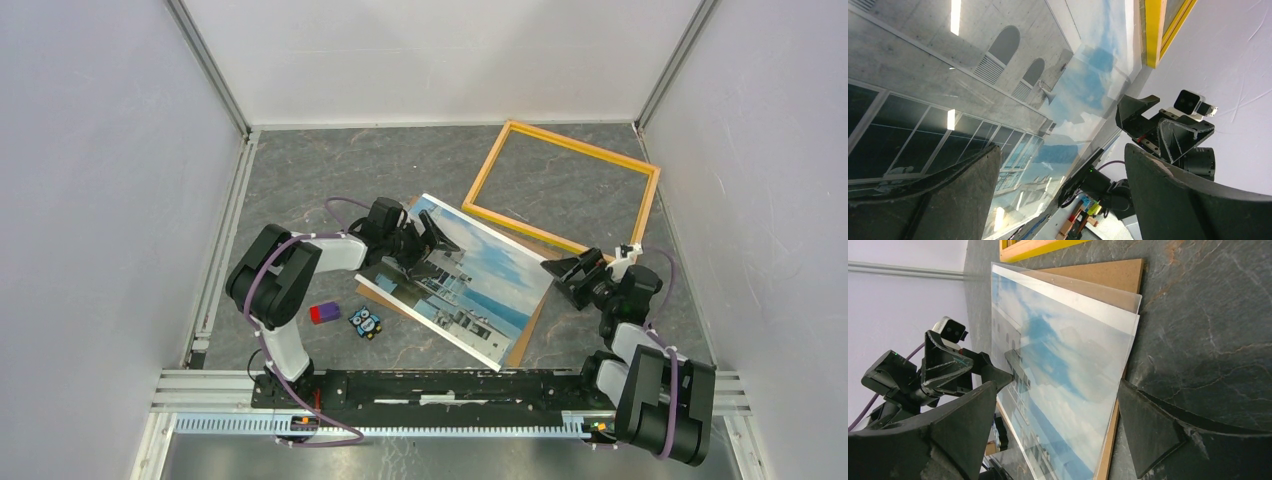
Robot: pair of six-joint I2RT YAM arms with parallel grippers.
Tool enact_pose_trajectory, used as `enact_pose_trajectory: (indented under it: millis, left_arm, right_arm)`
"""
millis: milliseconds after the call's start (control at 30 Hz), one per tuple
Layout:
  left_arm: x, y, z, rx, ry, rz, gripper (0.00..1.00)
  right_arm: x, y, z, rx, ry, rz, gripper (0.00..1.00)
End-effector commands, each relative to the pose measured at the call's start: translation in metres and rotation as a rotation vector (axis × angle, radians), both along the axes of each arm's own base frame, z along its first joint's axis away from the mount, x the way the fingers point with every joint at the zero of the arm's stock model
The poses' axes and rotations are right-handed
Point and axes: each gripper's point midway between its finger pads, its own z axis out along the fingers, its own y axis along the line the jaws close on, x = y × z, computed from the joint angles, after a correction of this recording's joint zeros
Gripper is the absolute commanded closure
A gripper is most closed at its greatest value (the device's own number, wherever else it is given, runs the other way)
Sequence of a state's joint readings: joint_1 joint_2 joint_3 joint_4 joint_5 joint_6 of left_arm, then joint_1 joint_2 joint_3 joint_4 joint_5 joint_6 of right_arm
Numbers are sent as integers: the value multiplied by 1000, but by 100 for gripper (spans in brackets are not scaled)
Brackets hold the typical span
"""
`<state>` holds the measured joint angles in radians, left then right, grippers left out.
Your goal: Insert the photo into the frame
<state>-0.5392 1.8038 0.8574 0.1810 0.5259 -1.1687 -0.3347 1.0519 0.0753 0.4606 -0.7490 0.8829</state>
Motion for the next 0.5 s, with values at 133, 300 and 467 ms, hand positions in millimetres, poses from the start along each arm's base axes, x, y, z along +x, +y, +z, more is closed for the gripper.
enact_pose_trajectory:
  millis: [133, 300, 467]
  left_arm:
    - [-8, 4, -19, 45, 62, 20, 0]
    - [-8, 4, -18, 38, 63, 20, 0]
    - [-9, 2, -19, 27, 70, 22, 0]
  right_arm:
    - [9, 6, 18, -2, -95, 42, 8]
    - [14, 17, 29, 7, -144, 52, 14]
    - [20, 26, 39, 28, -184, 11, 17]
